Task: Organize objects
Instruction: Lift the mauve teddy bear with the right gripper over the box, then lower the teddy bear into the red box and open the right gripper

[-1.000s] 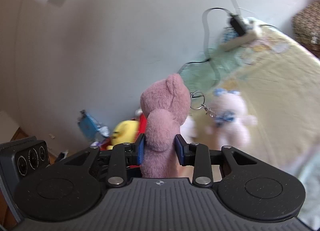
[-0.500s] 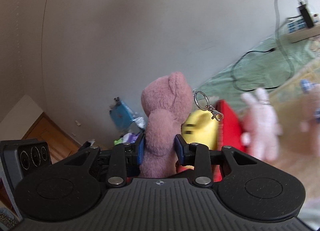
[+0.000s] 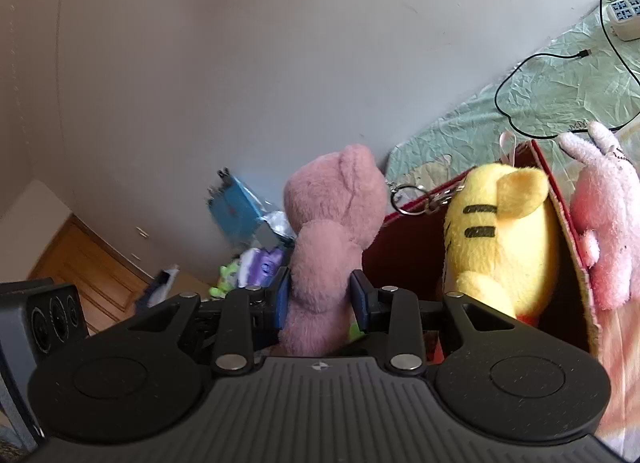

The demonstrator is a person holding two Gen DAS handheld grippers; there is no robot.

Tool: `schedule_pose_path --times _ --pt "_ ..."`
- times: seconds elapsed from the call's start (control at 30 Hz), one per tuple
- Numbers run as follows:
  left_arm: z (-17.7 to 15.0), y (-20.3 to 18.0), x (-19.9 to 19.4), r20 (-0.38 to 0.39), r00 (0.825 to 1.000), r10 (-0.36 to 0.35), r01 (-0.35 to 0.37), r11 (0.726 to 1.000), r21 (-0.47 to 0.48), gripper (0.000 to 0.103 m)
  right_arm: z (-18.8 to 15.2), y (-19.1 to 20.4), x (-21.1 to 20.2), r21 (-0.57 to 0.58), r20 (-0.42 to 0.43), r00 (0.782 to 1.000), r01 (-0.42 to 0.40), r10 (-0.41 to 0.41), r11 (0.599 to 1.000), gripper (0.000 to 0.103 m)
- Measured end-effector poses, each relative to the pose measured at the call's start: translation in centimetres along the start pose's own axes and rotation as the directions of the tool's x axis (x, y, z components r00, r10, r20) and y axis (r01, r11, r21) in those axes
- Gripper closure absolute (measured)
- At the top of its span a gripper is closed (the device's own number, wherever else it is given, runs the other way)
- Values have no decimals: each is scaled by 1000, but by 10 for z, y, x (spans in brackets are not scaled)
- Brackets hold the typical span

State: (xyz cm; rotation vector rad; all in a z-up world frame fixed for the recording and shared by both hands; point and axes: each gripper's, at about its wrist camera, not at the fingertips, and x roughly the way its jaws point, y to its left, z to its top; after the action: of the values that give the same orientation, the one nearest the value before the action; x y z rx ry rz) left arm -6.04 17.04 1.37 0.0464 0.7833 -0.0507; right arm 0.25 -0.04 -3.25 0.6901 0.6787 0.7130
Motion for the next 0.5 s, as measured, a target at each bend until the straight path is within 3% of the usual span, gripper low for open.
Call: schedule_pose_path --times 0.2,0.3,0.33,0.5 --pt "-5 9 25 -50 999 -21 21 1000 -5 35 -8 -9 25 13 -58 993 105 -104 994 70" --pt "-9 11 37 -85 995 -45 45 999 -5 37 -15 -10 32 27 -108 983 152 -148 988 76" --pt "-9 12 42 -94 994 -58 57 998 -9 37 -19 -9 32 24 -114 980 167 -163 986 82" --pt "-11 14 54 -115 988 -101 99 995 -20 37 -24 -14 32 30 -116 972 208 -204 978 82"
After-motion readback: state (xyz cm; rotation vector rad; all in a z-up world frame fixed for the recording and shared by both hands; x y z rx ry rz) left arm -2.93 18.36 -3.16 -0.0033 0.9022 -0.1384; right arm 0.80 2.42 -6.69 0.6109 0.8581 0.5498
